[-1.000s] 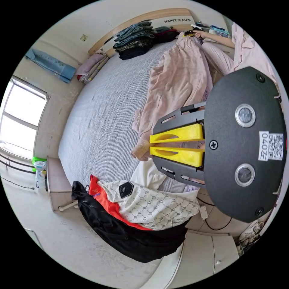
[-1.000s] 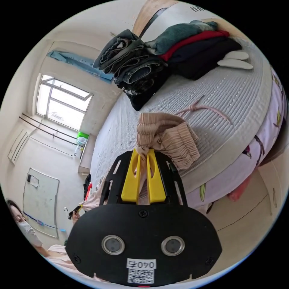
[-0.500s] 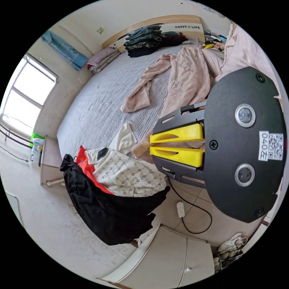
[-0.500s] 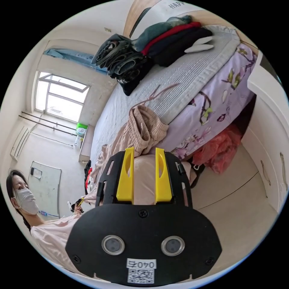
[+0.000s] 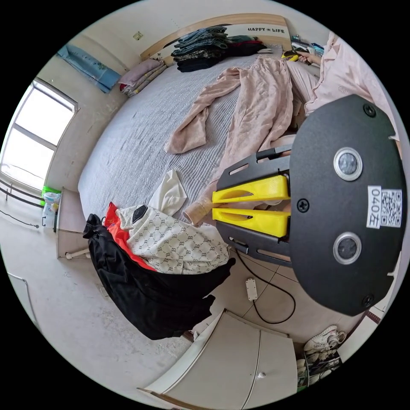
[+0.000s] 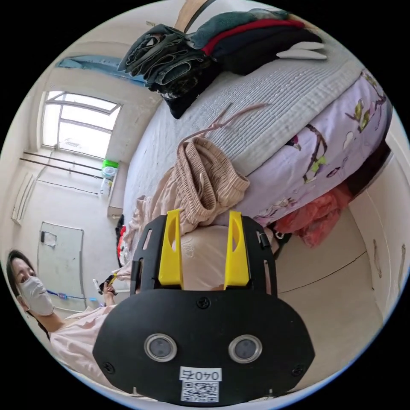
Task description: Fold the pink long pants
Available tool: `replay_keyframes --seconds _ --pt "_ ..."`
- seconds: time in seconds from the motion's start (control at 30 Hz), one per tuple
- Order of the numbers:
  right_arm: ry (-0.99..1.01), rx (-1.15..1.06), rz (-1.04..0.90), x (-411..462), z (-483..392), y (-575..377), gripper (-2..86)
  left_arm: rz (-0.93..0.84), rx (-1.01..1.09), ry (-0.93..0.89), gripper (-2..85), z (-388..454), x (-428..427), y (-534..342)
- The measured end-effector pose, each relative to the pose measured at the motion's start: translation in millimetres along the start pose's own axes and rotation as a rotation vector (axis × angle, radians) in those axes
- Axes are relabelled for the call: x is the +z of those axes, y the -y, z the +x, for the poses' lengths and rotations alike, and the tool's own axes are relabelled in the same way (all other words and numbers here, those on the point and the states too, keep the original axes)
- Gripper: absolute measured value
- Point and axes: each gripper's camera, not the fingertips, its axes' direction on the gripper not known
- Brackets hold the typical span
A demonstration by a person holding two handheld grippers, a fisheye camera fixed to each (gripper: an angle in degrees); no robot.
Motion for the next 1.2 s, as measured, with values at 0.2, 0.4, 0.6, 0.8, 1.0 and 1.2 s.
replay_keyframes --seconds 0.2,0.4,0.6,0.8,1.0,1.2 --pt "0.156 0.003 0.049 -2 16 -21 12.9 0.005 0.008 -0.002 -1.0 2 -11 -2" --pt "0.12 -0.003 -0.045 22 27 -26 7.8 -0.004 0.023 0.012 -1.0 2 -17 -8" --pt "-0.032 -0.096 0.012 3 2 -48 4.0 0.019 0.005 -0.033 -1.0 -13 -37 -13" --pt "0.142 -0.196 0.127 -39 -15 -76 3.6 0.121 -0.038 -0.158 -1.0 -31 -68 -15" --pt "0.369 -0.274 0.32 -123 -13 -104 3.1 0.358 -0.037 -0.203 -1.0 -39 -147 -9" --pt "0.262 -0.238 0.148 -46 -22 -21 2.6 0.203 -0.012 -0.277 -1.0 -7 -84 82"
